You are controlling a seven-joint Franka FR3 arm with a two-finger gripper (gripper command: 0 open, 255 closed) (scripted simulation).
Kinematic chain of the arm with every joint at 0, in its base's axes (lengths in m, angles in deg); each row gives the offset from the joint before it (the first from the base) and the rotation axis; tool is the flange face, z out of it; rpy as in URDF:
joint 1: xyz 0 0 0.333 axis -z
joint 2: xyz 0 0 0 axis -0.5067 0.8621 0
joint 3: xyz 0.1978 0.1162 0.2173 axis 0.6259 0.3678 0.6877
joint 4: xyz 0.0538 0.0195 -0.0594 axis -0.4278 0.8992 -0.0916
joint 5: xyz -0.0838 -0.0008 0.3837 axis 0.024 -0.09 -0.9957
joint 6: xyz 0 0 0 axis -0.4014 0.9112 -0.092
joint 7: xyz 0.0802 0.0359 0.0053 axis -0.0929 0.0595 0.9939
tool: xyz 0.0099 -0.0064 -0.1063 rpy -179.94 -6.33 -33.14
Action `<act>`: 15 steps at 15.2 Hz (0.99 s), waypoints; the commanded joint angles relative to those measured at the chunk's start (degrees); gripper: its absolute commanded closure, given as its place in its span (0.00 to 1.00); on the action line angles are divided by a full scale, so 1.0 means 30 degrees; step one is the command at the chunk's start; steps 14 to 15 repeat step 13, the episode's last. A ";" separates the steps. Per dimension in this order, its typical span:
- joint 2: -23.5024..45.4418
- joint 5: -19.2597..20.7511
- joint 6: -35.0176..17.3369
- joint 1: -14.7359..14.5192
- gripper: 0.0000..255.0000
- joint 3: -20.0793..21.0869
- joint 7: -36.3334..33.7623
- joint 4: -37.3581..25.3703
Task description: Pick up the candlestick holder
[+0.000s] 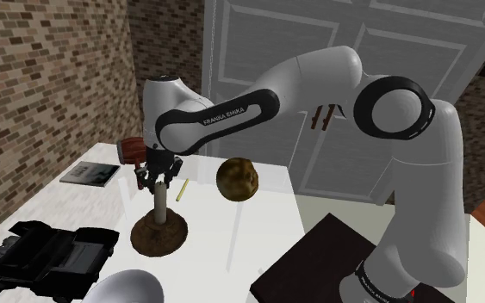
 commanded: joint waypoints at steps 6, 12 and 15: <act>-0.0673 -0.0327 0.1432 0.0095 1.00 0.0176 0.0200 -0.0815; -0.1038 -0.0514 0.2579 0.0107 1.00 0.0276 0.0307 -0.1625; -0.1036 -0.0513 0.2580 0.0106 1.00 0.0275 0.0307 -0.1627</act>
